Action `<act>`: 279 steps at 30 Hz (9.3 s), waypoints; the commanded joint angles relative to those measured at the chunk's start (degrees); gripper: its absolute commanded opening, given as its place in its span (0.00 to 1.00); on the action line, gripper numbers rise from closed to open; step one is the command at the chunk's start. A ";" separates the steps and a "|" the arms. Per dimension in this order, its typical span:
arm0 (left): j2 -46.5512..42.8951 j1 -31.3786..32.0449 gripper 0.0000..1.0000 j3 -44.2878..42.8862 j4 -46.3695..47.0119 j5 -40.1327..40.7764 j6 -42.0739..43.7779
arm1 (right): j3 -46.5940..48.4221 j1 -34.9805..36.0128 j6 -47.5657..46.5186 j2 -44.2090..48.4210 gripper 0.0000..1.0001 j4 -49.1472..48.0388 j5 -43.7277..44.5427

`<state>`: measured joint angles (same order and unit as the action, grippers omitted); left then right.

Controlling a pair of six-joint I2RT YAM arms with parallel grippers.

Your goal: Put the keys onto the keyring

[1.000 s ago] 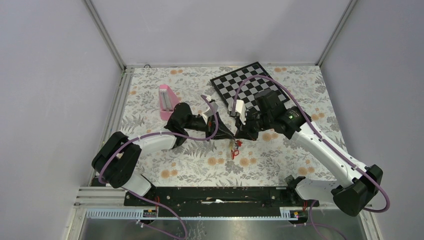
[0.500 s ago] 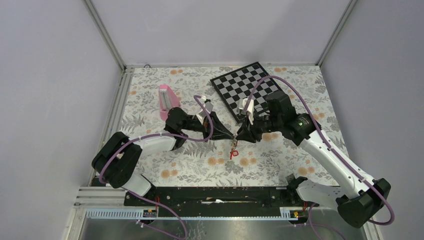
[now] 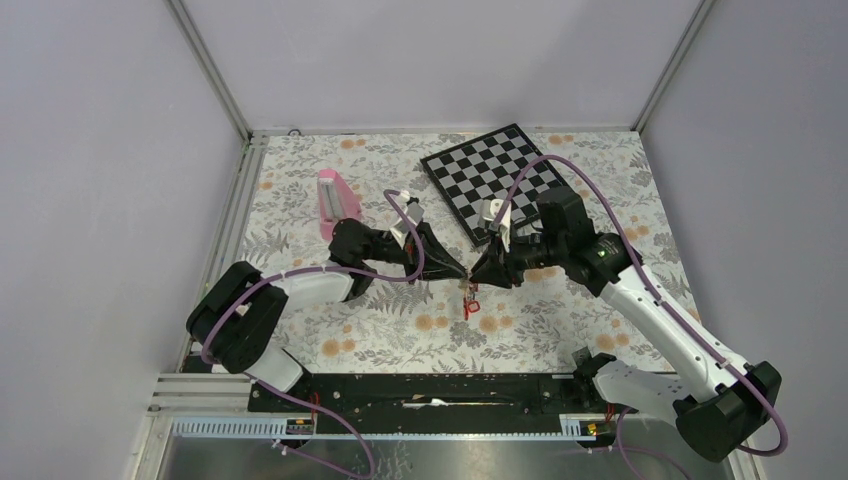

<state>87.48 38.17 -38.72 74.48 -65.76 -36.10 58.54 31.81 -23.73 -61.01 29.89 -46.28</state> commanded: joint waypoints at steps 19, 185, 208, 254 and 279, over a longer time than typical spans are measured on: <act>-0.20 0.15 0.00 0.56 5.19 0.10 1.07 | 1.10 -1.03 -0.17 0.66 0.01 -1.99 -4.46; 3.45 1.55 0.00 -1.56 7.35 4.23 -4.07 | -2.62 -4.65 4.41 1.21 0.16 -7.30 -5.60; 2.70 1.42 0.00 -1.23 3.87 4.94 -0.37 | 0.34 -4.65 1.49 1.57 0.00 -2.31 -6.70; 3.45 2.07 0.19 -10.46 -17.24 0.63 12.45 | 10.50 2.64 -3.15 -4.95 0.00 14.72 9.18; 5.01 2.34 0.00 -7.28 5.04 -2.57 -1.38 | 4.37 -0.93 -2.11 2.12 0.36 10.02 5.60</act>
<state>91.39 40.36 -46.33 64.53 -66.48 -30.48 64.29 32.36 -25.91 -61.78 42.63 -37.36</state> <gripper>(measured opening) 0.011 0.342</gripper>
